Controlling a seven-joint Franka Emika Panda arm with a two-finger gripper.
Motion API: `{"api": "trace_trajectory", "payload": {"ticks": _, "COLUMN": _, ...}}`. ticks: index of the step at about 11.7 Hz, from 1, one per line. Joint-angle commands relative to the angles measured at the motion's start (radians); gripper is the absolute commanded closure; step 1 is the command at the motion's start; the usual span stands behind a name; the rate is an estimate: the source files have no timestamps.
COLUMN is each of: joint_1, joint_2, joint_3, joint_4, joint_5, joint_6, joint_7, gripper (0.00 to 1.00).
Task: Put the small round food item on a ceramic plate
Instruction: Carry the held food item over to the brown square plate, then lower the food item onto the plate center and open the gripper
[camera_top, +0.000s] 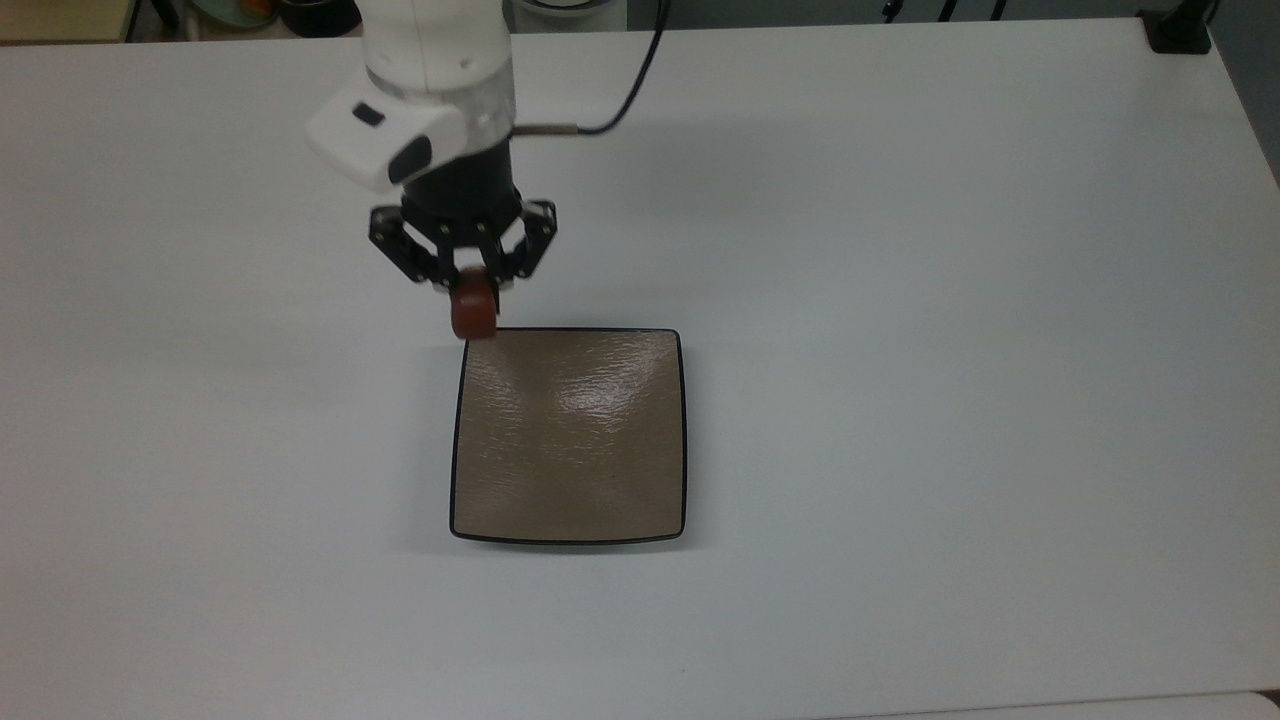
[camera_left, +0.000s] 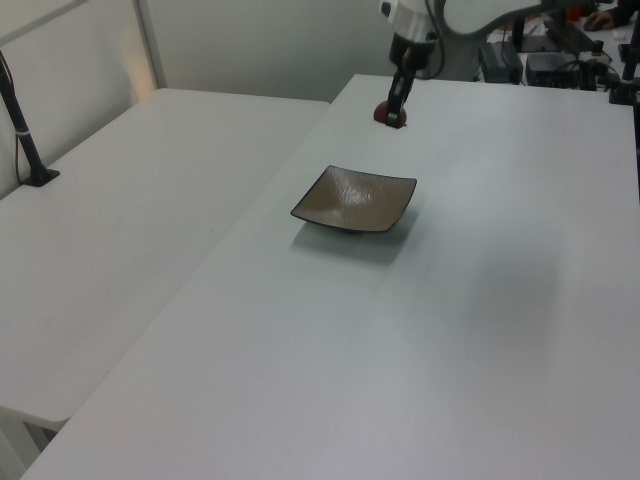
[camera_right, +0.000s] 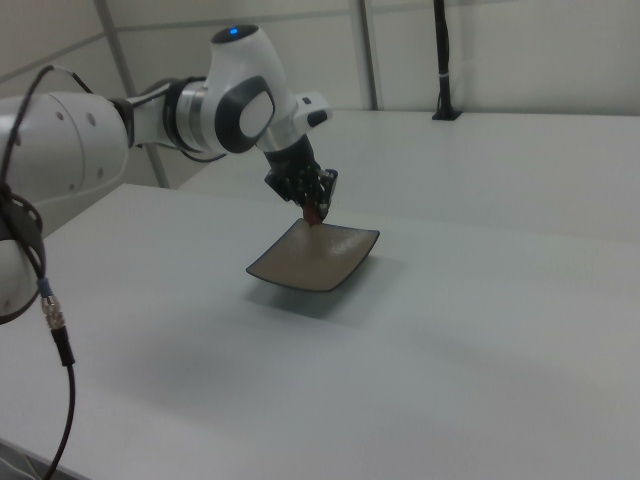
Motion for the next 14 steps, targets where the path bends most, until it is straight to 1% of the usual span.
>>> {"api": "trace_trajectory", "payload": {"ticks": 1, "joint_1": 0.048, "joint_2": 0.095, "joint_3": -0.006, "joint_4": 0.021, "joint_5": 0.013, "joint_6": 0.114, "joint_7": 0.078, "gripper": 0.73}}
{"api": "trace_trajectory", "payload": {"ticks": 3, "joint_1": 0.062, "joint_2": 0.135, "joint_3": -0.006, "joint_4": 0.021, "joint_5": 0.013, "joint_6": 0.16, "joint_7": 0.1, "gripper": 0.73}}
{"api": "trace_trajectory", "payload": {"ticks": 4, "joint_1": 0.08, "joint_2": 0.156, "joint_3": -0.006, "joint_4": 0.019, "joint_5": 0.007, "joint_6": 0.177, "joint_7": 0.104, "gripper": 0.73}}
{"api": "trace_trajectory", "payload": {"ticks": 7, "joint_1": 0.09, "joint_2": 0.225, "joint_3": -0.006, "joint_4": 0.017, "joint_5": 0.01, "joint_6": 0.246, "joint_7": 0.124, "gripper": 0.73}}
{"api": "trace_trajectory", "payload": {"ticks": 10, "joint_1": 0.097, "joint_2": 0.281, "joint_3": -0.006, "joint_4": 0.013, "joint_5": 0.008, "joint_6": 0.32, "joint_7": 0.129, "gripper": 0.7}}
{"api": "trace_trajectory", "payload": {"ticks": 13, "joint_1": 0.1, "joint_2": 0.293, "joint_3": -0.006, "joint_4": 0.011, "joint_5": 0.002, "joint_6": 0.34, "joint_7": 0.132, "gripper": 0.64}}
{"api": "trace_trajectory", "payload": {"ticks": 14, "joint_1": 0.1, "joint_2": 0.299, "joint_3": -0.006, "joint_4": 0.011, "joint_5": 0.002, "joint_6": 0.34, "joint_7": 0.132, "gripper": 0.51}}
